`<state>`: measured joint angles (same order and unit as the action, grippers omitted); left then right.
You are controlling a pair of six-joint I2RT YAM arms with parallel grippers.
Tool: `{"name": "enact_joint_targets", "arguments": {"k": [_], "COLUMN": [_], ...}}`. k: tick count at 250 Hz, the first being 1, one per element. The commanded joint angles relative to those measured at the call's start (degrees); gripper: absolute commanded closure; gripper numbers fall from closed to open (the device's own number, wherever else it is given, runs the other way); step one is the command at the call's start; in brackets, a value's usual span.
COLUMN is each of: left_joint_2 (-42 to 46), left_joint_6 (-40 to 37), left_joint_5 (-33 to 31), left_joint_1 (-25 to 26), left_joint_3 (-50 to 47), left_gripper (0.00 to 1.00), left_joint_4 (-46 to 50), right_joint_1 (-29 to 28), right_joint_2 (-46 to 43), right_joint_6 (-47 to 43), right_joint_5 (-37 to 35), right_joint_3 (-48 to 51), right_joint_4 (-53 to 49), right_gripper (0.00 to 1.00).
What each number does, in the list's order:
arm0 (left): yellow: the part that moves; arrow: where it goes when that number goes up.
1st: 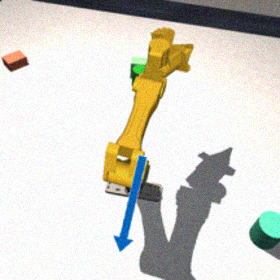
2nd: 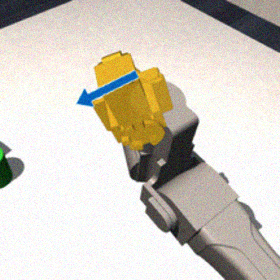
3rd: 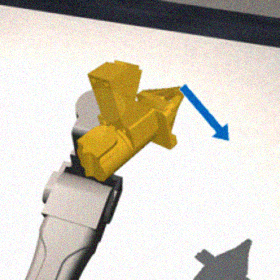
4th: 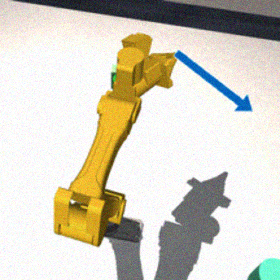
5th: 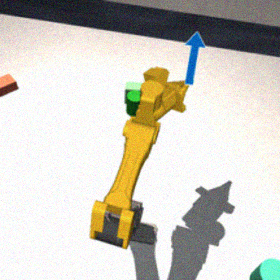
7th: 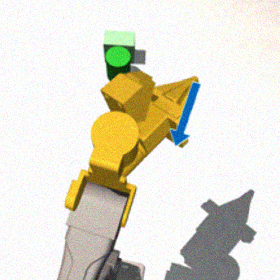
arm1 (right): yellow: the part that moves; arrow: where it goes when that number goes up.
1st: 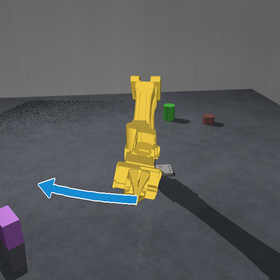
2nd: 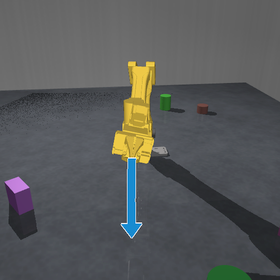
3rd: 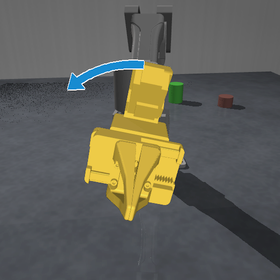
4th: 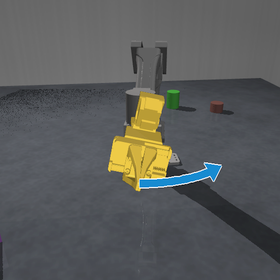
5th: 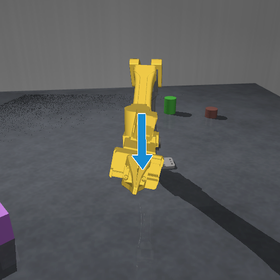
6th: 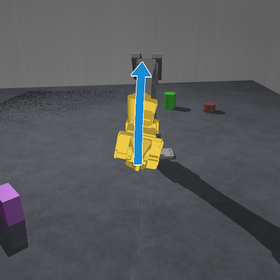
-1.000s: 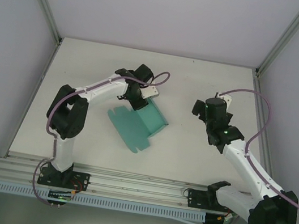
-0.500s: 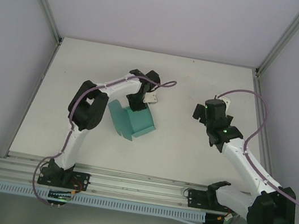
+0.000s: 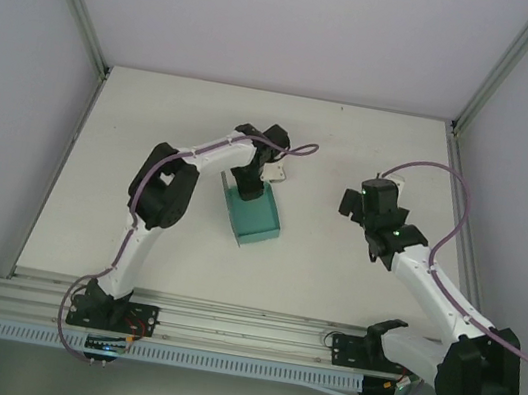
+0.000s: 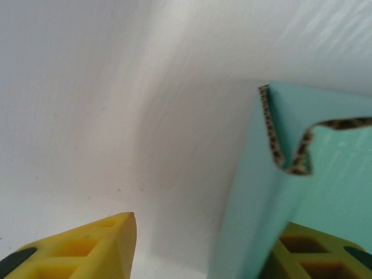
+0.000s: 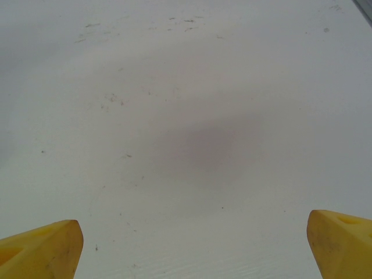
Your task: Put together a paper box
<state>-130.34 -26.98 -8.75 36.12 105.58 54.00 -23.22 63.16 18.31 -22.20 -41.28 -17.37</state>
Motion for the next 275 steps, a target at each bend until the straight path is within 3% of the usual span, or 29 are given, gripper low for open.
{"name": "enact_joint_targets", "arguments": {"k": [1, 27, 58, 64, 69, 72, 116, 143, 159, 235, 275], "left_joint_2": [4.4, 6.2, 9.1, 10.0, 10.8, 11.4, 21.1, 22.5, 23.9, 30.9, 35.9], "left_joint_6": [-1.8, -2.3, -2.1, -1.7, -1.2, -0.8, 10.8, 26.5, 31.6, 42.8, 44.2], "left_joint_5": [4.7, 7.9, 10.7, 11.1, 11.4, 11.4, 9.2, 7.3, 8.9, 10.0, 12.7], "left_joint_1": [0.1, 0.1, 0.1, 0.1, 0.1, 0.1, -2.0, -8.2, -12.2, -23.2, -23.9], "left_joint_3": [2.2, 1.9, 0.9, 0.4, 0.1, -0.1, -4.5, -1.6, -3.0, -21.6, -31.9], "left_gripper": [0.44, 0.41, 0.29, 0.20, 0.04, 0.02, 0.01, 0.01, 0.01, 0.01, 0.01], "left_joint_4": [0.6, 0.7, -1.3, -2.4, -3.4, -4.2, -18.2, -16.7, -16.4, -19.3, -22.3], "right_joint_1": [0.4, 0.5, 0.5, 0.5, 0.5, 0.5, 0.5, -0.2, -1.3, -10.8, -12.4], "right_joint_2": [-0.6, -0.4, 0.2, 0.2, 0.4, 0.5, 7.3, 16.5, 22.9, 54.5, 64.2], "right_joint_6": [-1.1, -1.5, -4.1, -5.1, -6.2, -7.0, -16.1, -19.3, -24.5, -55.0, -59.8], "right_joint_5": [1.9, 3.3, 7.3, 8.8, 10.4, 11.5, 29.2, 36.7, 41.3, 46.1, 45.2], "right_joint_3": [1.3, 1.8, 1.9, 1.8, 1.8, 1.8, -3.6, -10.9, -16.2, -54.0, -66.5], "right_joint_4": [1.7, 2.5, 4.3, 4.7, 5.3, 5.7, 9.1, 9.5, 8.3, -21.3, -26.5], "right_gripper": [0.01, 0.01, 0.01, 0.01, 0.01, 0.01, 0.01, 0.01, 0.01, 0.10, 0.10]}}
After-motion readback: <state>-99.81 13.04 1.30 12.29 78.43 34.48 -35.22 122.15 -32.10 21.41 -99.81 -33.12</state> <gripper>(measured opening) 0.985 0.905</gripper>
